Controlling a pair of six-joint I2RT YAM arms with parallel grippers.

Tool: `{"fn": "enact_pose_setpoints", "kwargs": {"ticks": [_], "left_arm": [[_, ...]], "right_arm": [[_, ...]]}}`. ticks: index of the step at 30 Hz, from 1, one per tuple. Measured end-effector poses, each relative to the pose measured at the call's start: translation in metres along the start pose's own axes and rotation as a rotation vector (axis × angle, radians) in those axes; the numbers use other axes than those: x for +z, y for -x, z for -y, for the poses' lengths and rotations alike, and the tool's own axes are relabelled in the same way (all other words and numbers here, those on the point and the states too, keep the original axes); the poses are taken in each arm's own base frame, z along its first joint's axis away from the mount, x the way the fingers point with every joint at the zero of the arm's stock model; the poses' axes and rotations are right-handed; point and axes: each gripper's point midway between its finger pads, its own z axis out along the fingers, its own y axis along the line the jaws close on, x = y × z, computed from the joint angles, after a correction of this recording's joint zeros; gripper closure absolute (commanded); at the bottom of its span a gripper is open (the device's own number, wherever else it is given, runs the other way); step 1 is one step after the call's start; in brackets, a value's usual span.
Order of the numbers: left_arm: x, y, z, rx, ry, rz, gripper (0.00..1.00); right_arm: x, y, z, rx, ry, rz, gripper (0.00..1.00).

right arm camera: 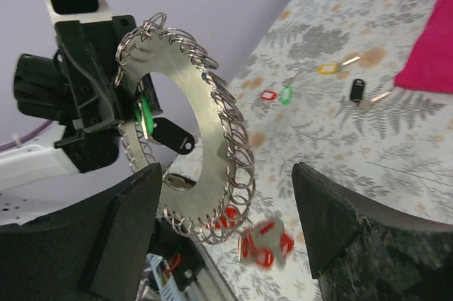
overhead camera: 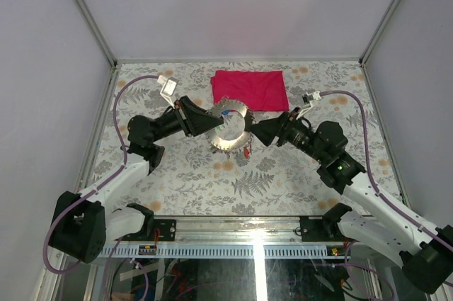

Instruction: Put the keys on the keyring

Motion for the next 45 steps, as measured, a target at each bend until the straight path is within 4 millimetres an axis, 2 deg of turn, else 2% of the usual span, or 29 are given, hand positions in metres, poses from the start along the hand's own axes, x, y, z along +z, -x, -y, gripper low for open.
{"fn": "enact_pose_setpoints", "kwargs": {"ticks": [5,15,18,21,23,28,31,35,45], "left_arm": [[0.000,0.006,0.004,-0.014,-0.013,0.039,1.00],[0.002,0.015,0.009,-0.036,-0.041,0.095,1.00],[0.001,0.016,0.007,-0.045,-0.037,0.106,0.95],[0.001,0.019,0.004,-0.049,-0.023,0.126,0.81],[0.001,0.022,0.002,-0.039,-0.012,0.140,0.74],[-0.001,0.025,0.002,0.004,0.015,0.153,0.42],[-0.003,0.025,0.000,0.039,0.043,0.158,0.32],[-0.009,0.030,-0.003,0.097,0.094,0.170,0.28],[-0.026,0.042,-0.015,0.297,0.293,0.146,0.27]], "right_arm": [[0.015,-0.004,-0.008,0.086,0.076,-0.007,0.31],[0.033,-0.001,-0.025,0.226,0.200,0.009,0.70],[0.034,0.000,-0.029,0.262,0.233,0.013,0.86],[0.033,0.003,-0.035,0.300,0.269,0.021,0.99],[0.032,0.006,-0.039,0.313,0.284,0.030,1.00],[0.029,0.008,-0.039,0.332,0.274,0.033,1.00],[0.024,0.010,-0.039,0.330,0.257,0.036,1.00],[0.015,0.014,-0.037,0.329,0.223,0.036,1.00],[0.002,0.041,-0.010,0.367,0.035,0.055,1.00]]}}
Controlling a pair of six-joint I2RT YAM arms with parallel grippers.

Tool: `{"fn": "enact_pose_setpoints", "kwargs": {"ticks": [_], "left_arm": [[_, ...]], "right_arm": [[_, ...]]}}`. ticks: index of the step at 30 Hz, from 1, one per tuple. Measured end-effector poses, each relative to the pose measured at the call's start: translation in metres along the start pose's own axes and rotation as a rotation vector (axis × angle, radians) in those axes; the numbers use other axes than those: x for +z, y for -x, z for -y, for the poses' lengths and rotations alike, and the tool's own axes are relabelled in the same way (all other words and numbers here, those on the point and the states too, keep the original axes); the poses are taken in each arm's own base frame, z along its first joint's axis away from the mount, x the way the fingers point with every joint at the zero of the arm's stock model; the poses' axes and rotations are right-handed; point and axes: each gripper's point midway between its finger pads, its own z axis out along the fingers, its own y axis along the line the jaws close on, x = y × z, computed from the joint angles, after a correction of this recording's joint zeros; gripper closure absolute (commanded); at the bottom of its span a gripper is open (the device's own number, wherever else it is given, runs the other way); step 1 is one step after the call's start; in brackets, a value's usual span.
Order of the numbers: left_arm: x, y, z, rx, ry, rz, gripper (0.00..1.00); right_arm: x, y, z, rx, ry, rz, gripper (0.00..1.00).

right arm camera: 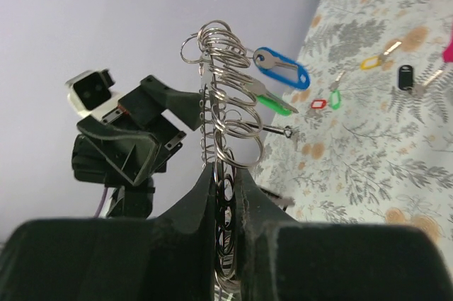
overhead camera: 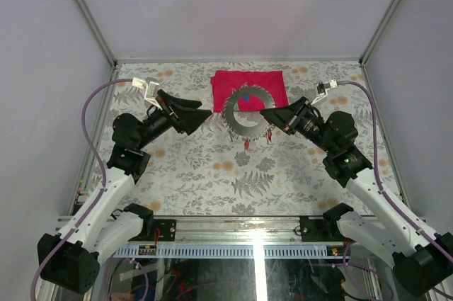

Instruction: Put the keys on the keyring

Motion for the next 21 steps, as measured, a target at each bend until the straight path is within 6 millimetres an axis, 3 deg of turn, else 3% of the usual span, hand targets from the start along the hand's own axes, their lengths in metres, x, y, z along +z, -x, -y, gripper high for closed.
{"fn": "enact_pose_setpoints", "kwargs": {"ticks": [12,16,21], "left_arm": [[-0.002,-0.020,-0.032,0.135,0.128,-0.153,0.27],[0.001,-0.028,-0.030,0.172,0.123,-0.200,0.27],[0.007,-0.051,-0.012,0.210,0.076,-0.261,0.28]], "right_arm": [[-0.015,0.005,0.035,0.026,-0.272,0.012,1.00],[-0.019,0.000,0.044,0.012,-0.311,-0.011,1.00],[-0.023,0.000,0.052,-0.011,-0.357,-0.014,1.00]]}}
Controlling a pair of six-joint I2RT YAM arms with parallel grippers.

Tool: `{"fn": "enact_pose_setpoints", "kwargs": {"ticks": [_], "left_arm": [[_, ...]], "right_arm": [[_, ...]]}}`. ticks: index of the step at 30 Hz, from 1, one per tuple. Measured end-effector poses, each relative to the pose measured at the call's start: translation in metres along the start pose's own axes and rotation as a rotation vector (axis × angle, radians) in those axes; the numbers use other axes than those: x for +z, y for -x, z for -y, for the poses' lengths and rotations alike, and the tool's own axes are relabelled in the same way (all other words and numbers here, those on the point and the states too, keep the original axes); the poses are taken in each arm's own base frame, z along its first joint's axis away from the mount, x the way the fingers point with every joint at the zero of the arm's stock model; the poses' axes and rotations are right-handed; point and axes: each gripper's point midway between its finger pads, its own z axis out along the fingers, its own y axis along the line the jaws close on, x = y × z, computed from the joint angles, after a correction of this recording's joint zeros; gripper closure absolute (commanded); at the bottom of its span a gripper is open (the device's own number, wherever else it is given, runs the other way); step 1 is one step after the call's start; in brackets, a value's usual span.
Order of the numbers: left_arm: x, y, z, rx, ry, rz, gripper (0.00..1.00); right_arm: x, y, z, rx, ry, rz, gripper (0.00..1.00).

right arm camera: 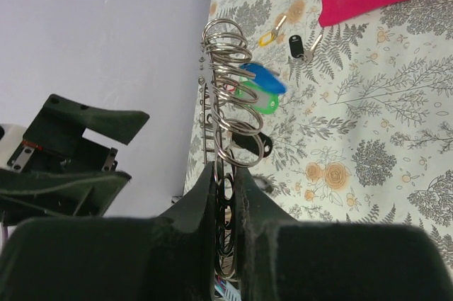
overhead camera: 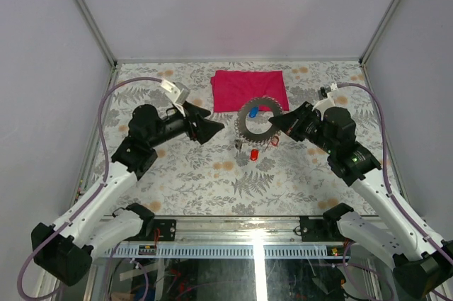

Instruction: Put the keys on the keyring

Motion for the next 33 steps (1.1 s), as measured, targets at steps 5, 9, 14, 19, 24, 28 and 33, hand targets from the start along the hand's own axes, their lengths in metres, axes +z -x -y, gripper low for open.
{"fn": "enact_pose_setpoints", "kwargs": {"ticks": [5,9,14,19,24,28,33], "left_arm": [[0.012,-0.014,0.028,0.082,-0.036,-0.029,0.28],[0.020,-0.019,0.055,0.187,-0.070,-0.025,0.29],[0.031,-0.028,0.071,0.302,-0.086,-0.034,0.30],[0.044,-0.031,0.077,0.371,-0.120,-0.071,0.31],[0.051,-0.021,0.093,0.447,-0.209,-0.104,0.32],[0.051,-0.014,0.095,0.482,-0.214,-0.118,0.32],[0.054,-0.016,0.076,0.502,-0.131,-0.163,0.27]], "right_arm": [[0.001,0.002,0.004,0.000,-0.019,0.014,1.00],[0.002,0.002,0.005,0.004,-0.025,0.014,1.00],[0.003,0.002,0.006,0.006,-0.027,0.013,1.00],[0.002,0.000,0.005,-0.009,-0.018,0.003,1.00],[0.001,-0.005,0.003,-0.058,0.004,-0.028,1.00],[-0.003,-0.011,-0.002,-0.114,0.041,-0.064,1.00],[-0.011,-0.017,-0.012,-0.172,0.097,-0.101,1.00]]}}
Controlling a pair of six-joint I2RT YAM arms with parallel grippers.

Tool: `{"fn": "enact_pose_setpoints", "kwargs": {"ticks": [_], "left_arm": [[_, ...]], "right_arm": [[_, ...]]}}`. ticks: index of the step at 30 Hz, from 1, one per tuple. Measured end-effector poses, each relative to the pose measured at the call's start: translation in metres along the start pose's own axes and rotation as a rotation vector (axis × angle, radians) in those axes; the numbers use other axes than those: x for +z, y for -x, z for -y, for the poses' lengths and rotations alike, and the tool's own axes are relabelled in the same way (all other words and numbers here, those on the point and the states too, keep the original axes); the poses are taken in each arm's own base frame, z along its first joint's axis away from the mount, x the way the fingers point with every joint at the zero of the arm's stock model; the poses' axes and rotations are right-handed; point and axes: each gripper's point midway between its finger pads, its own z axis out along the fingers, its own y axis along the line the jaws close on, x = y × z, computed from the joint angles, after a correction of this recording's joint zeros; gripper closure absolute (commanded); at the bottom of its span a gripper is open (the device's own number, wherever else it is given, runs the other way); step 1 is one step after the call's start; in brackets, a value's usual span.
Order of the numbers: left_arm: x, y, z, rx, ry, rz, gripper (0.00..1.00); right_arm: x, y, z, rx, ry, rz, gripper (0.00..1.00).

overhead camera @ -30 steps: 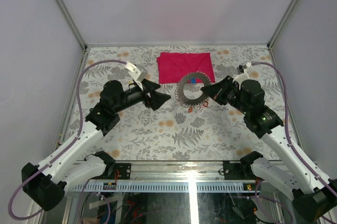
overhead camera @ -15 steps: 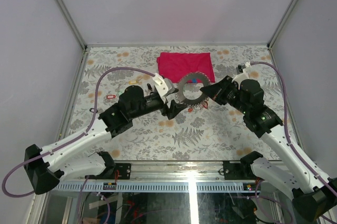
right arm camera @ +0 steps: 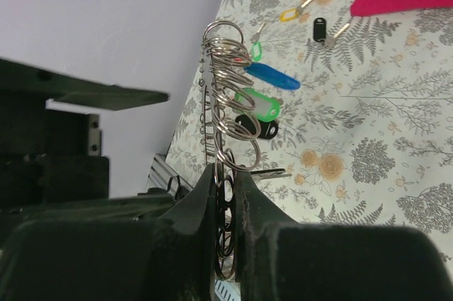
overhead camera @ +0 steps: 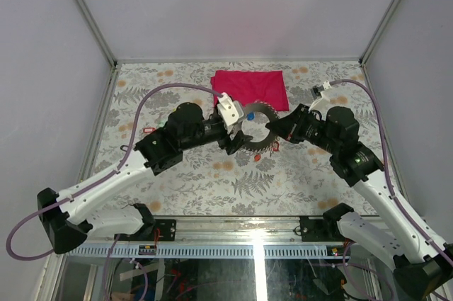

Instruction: Put the keys on the keyring

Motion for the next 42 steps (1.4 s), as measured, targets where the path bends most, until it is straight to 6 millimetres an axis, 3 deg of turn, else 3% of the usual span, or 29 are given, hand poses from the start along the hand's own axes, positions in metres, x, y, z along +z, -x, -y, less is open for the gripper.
{"fn": "enact_pose_setpoints", "kwargs": {"ticks": [5,11,18,28,32,38,42], "left_arm": [[0.005,-0.013,-0.019,0.059,0.060,-0.088,0.24],[0.011,-0.013,-0.038,0.149,0.114,-0.139,0.24],[0.018,-0.014,-0.045,0.223,0.117,-0.171,0.23],[0.020,-0.019,-0.049,0.307,0.101,-0.208,0.28],[0.020,-0.019,-0.047,0.319,0.092,-0.208,0.40],[0.023,-0.019,-0.039,0.329,0.050,-0.200,0.66],[0.024,-0.012,-0.040,0.310,0.062,-0.175,0.85]], "right_arm": [[-0.005,0.000,-0.017,-0.032,0.063,-0.028,1.00],[-0.010,-0.006,-0.024,-0.041,0.091,-0.071,1.00],[-0.014,-0.010,-0.032,-0.048,0.120,-0.111,1.00],[-0.010,-0.019,-0.028,-0.039,0.111,-0.177,1.00],[-0.009,-0.021,-0.028,-0.036,0.113,-0.186,1.00],[-0.008,-0.019,-0.029,-0.040,0.122,-0.182,0.98],[-0.008,-0.021,-0.030,-0.038,0.127,-0.192,0.90]]}}
